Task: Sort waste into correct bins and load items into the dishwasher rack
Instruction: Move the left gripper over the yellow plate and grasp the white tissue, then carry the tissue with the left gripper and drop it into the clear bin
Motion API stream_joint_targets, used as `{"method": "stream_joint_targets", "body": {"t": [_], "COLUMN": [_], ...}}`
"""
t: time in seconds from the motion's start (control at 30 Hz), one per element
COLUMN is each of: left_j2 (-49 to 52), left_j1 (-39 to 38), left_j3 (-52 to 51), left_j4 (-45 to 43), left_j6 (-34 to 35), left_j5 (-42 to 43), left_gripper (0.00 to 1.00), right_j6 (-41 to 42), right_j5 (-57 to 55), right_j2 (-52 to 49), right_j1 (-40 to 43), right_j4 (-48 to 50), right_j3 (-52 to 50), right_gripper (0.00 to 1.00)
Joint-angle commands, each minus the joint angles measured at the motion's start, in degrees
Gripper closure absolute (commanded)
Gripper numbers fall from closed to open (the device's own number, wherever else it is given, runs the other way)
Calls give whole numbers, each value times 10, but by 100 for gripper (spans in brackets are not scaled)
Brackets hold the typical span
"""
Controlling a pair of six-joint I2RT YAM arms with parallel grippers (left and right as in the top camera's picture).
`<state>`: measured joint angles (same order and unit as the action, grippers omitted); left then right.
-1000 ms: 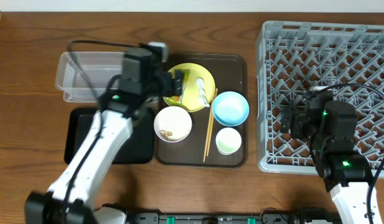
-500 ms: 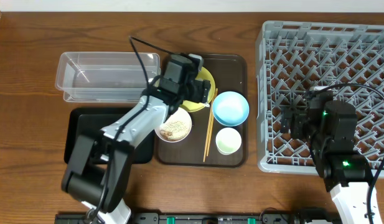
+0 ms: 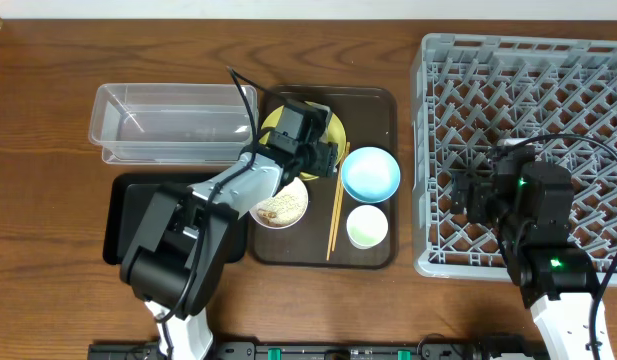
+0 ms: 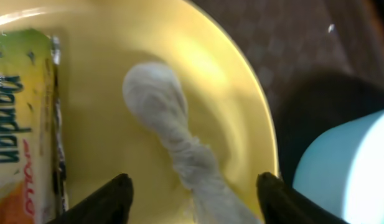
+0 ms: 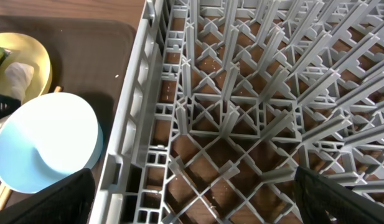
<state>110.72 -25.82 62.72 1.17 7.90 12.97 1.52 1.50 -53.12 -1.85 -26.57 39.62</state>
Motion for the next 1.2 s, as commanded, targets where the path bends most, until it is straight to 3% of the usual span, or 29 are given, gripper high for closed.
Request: {"method": "stream_joint_targets", "body": {"t": [0.0, 0.2, 0.37, 0.73, 0.87, 0.97, 1.1, 1.17], "left_j2": [14, 14, 7, -124, -168, -179, -172, -165], "left_j1": [-4, -4, -3, 45, 87, 120, 165, 181], "left_j3": [6, 6, 6, 6, 6, 6, 6, 6], "left_j4": [0, 3, 8, 16, 26, 52, 107, 118], "left_j6": [-3, -2, -1, -1, 18, 88, 235, 280], "left_j5": [-1, 1, 1, -10, -70, -129, -174, -174], "left_gripper": [43, 76, 94, 94, 94, 94, 94, 83], "right_j6": [8, 8, 8, 8, 8, 8, 8, 8], "right_j5": [1, 1, 1, 0, 0, 0, 0, 1], "right_j2": [2, 2, 2, 2, 2, 2, 2, 2], "right_j1": [-6, -6, -6, -6, -6, -6, -6, -6], "right_j4": [0, 0, 0, 0, 0, 0, 0, 0], "right_j3": [13, 13, 13, 13, 13, 13, 13, 13], "right_gripper": [1, 1, 1, 1, 1, 1, 1, 1]}}
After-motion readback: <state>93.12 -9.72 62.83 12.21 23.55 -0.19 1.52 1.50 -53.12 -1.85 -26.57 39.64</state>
